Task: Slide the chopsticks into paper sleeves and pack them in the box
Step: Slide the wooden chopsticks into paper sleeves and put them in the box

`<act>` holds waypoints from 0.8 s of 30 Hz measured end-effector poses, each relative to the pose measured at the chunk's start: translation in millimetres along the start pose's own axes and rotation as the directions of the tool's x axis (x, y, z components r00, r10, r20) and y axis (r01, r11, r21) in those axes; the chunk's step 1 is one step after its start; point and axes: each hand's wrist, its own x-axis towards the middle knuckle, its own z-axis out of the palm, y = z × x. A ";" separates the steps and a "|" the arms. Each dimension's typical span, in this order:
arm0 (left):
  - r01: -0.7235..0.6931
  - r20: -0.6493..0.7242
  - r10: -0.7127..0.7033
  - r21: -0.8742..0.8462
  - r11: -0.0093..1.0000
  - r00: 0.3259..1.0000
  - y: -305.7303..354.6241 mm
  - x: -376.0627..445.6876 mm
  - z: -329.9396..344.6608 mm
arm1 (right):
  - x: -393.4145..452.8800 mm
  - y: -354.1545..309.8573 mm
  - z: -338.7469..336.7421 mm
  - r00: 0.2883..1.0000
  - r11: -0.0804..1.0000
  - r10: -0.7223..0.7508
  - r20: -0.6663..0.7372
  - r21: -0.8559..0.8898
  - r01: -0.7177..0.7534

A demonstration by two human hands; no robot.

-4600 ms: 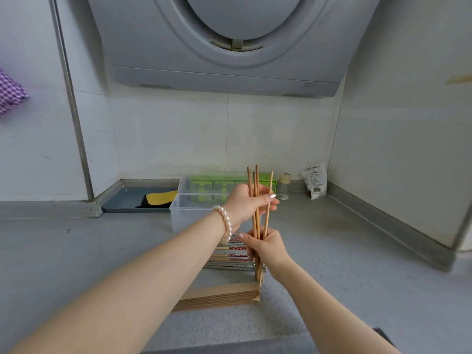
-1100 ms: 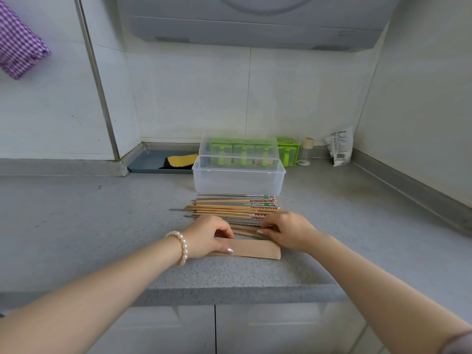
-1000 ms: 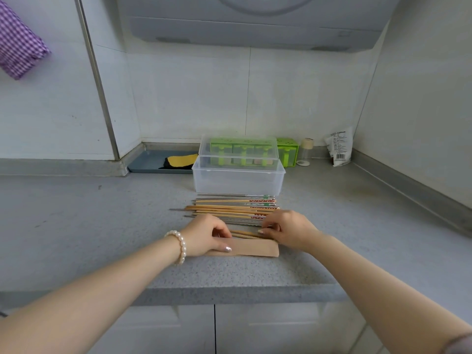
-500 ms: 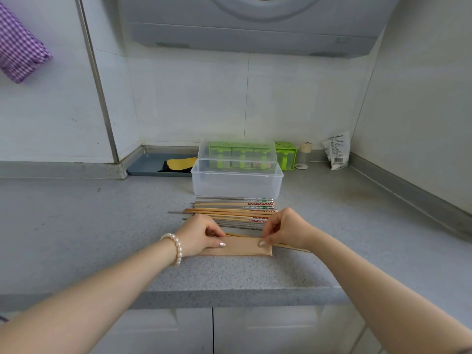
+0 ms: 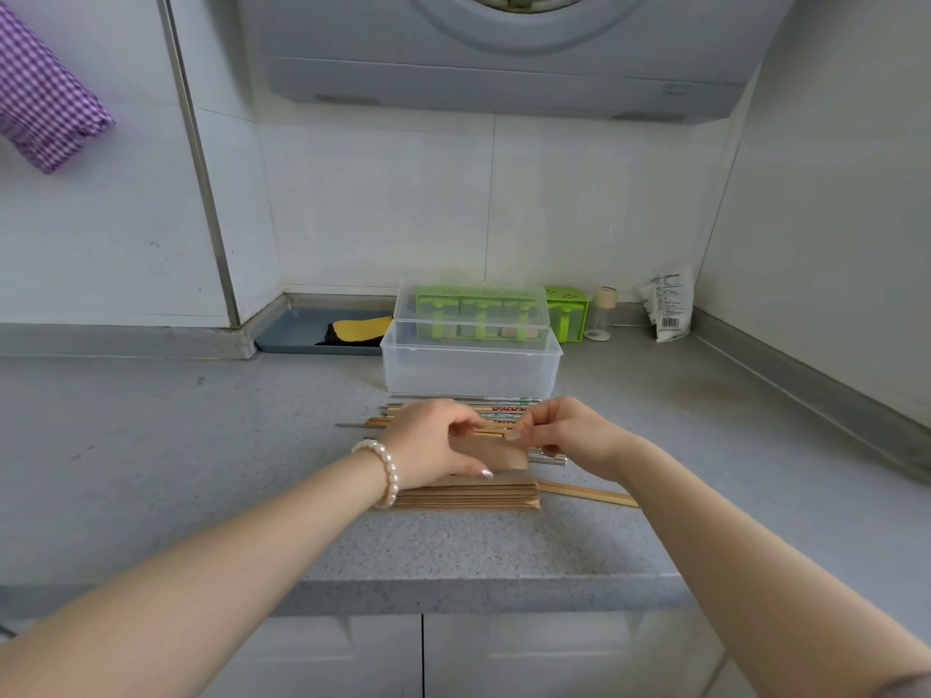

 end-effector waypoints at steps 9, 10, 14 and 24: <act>-0.039 -0.004 0.039 -0.231 0.972 0.999 18.1 5.9 -9.5 | -1.9 -10.0 1.4 0.986 0.905 -0.029 -0.165 0.415 0.097; -0.001 0.069 0.023 -0.301 0.954 0.997 18.3 6.8 -15.5 | -2.5 -11.9 -1.4 0.974 0.879 -0.056 -0.220 0.451 0.153; 0.127 0.247 -0.024 -0.412 0.902 0.969 22.7 10.1 -39.7 | -8.0 -20.4 -13.4 0.955 0.884 -0.173 -0.239 0.390 0.258; 0.147 0.339 -0.004 -0.398 0.906 0.941 33.0 10.7 -38.6 | -7.9 -30.4 5.0 0.963 0.955 -0.145 -0.228 0.224 0.197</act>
